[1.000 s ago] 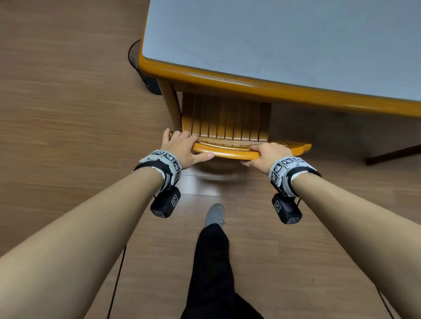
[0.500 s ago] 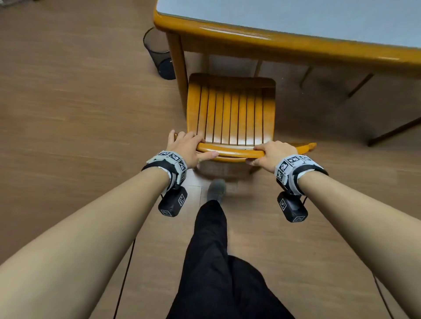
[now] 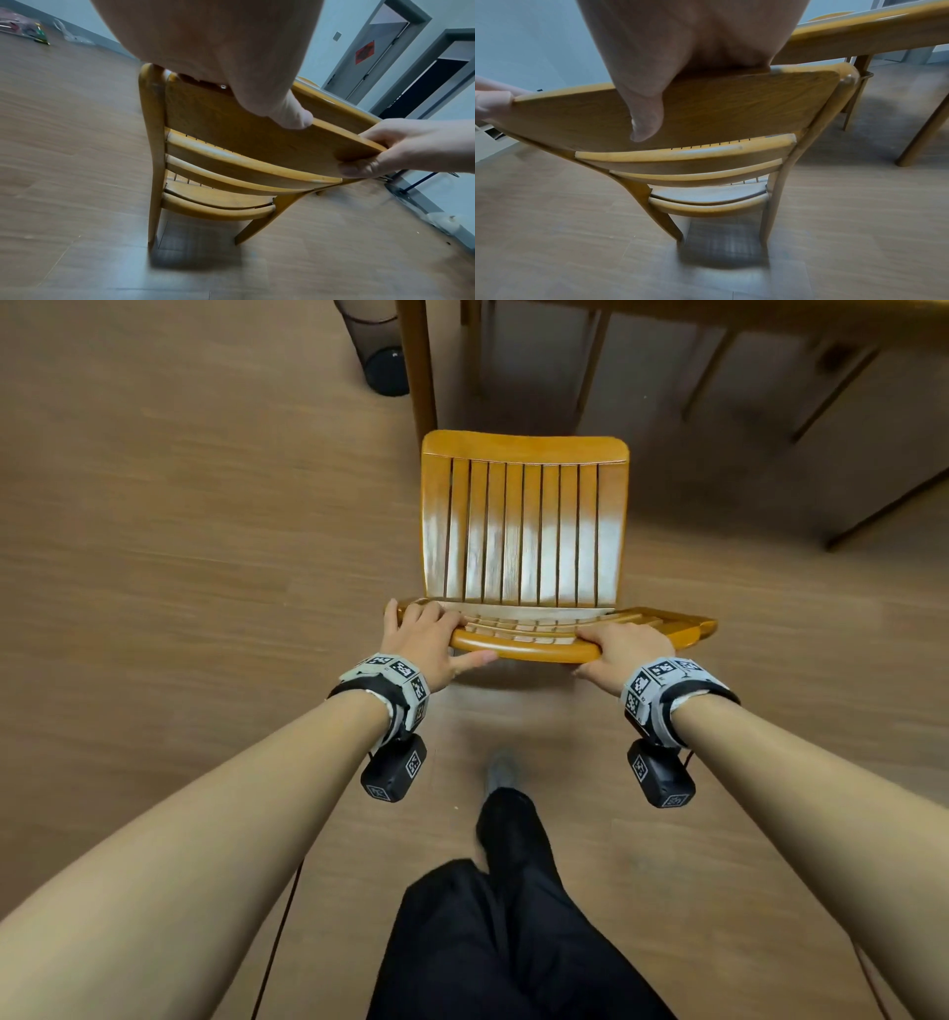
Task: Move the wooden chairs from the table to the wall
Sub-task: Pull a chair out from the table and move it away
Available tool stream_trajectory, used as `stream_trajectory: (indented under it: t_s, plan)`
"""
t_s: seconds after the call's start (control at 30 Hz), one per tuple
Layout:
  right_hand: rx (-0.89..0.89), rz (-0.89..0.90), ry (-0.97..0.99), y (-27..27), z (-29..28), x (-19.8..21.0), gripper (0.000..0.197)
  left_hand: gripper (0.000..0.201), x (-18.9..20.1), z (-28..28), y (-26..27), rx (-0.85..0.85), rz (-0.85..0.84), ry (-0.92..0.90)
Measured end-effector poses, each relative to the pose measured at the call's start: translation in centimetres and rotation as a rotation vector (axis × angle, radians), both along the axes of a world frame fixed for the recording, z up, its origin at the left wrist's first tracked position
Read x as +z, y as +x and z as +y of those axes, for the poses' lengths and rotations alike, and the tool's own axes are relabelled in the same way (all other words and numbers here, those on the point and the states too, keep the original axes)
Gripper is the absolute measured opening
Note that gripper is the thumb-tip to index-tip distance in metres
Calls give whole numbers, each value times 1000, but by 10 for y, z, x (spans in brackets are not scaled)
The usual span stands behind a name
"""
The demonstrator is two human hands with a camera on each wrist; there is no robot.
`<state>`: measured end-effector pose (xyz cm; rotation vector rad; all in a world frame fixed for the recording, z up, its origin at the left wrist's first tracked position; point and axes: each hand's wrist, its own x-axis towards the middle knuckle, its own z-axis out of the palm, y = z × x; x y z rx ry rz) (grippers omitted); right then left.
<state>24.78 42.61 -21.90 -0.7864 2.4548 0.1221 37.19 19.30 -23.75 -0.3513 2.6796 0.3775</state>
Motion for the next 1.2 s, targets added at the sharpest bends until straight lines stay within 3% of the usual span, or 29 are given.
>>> stream_trajectory:
  t_s: [0.27, 0.6, 0.9, 1.2]
  plan:
    - [10, 2, -67, 117, 68, -24, 27, 84, -13, 64, 118, 6, -26, 4]
    - [149, 40, -68, 249, 159, -71, 54, 74, -38, 163, 257, 35, -89, 3]
    - [273, 47, -32, 290, 237, -68, 59, 72, -37, 252, 319, 107, -98, 19]
    - [352, 26, -40, 290, 295, -47, 54, 71, -15, 329, 338, 194, -156, 33]
